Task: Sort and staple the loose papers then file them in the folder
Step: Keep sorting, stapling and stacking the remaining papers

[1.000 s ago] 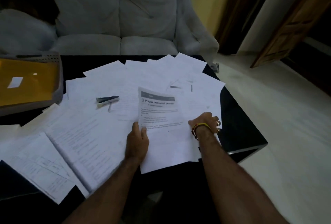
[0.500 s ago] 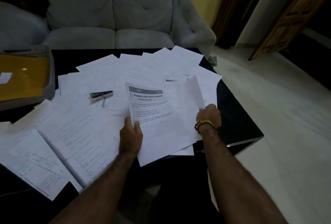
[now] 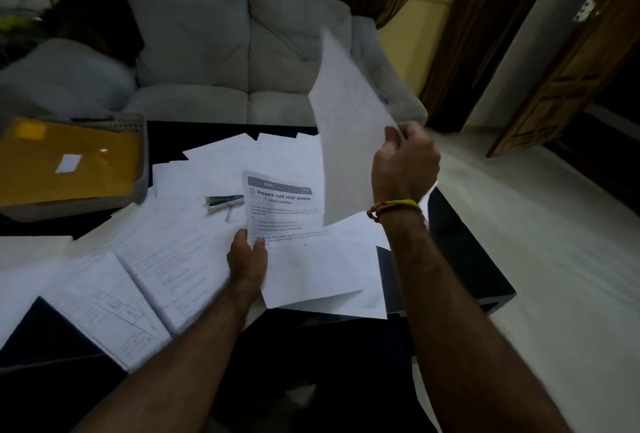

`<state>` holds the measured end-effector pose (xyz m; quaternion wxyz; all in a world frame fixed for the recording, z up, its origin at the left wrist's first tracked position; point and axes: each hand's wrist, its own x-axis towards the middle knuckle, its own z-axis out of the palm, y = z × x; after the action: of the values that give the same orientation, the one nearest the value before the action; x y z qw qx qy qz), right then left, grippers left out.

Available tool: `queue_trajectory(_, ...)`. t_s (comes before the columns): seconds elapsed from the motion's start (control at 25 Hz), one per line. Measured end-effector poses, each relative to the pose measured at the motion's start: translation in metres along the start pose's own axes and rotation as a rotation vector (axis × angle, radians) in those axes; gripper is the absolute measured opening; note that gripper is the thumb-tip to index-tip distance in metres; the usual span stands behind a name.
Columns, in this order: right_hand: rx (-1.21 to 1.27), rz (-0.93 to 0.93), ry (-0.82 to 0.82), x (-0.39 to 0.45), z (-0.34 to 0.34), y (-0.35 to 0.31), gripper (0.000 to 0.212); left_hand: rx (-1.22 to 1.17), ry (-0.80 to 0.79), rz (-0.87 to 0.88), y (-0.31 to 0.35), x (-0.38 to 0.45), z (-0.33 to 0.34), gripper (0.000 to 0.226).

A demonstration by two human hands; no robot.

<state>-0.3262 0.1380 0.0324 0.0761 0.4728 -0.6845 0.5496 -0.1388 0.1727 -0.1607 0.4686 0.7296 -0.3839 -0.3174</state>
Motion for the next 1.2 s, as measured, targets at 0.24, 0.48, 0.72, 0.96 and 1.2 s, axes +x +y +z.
queue_trajectory(0.24,0.114,0.453,-0.669,-0.094,0.071,0.039,0.018,-0.087,-0.068,-0.075,-0.032,0.029,-0.057,0.038)
queue_trajectory(0.48,-0.060,0.482,-0.911,-0.167,0.109,0.077,0.012,-0.218,-0.076,-0.156,-0.063,0.033,-0.066,0.028)
queue_trajectory(0.72,-0.137,0.478,-1.008,-0.156,0.117,0.082,0.007,-0.299,-0.020,-0.117,-0.071,0.030,-0.060,0.063)
queue_trajectory(0.96,-0.063,0.544,-1.050,-0.151,0.121,0.090,0.024,-0.062,-0.099,-0.007,-0.073,0.036,-0.070,0.031)
queue_trajectory(1.2,0.165,0.612,-1.069,-0.135,0.106,0.102,0.039,-0.009,-0.135,0.016,-0.061,0.029,-0.075,0.037)
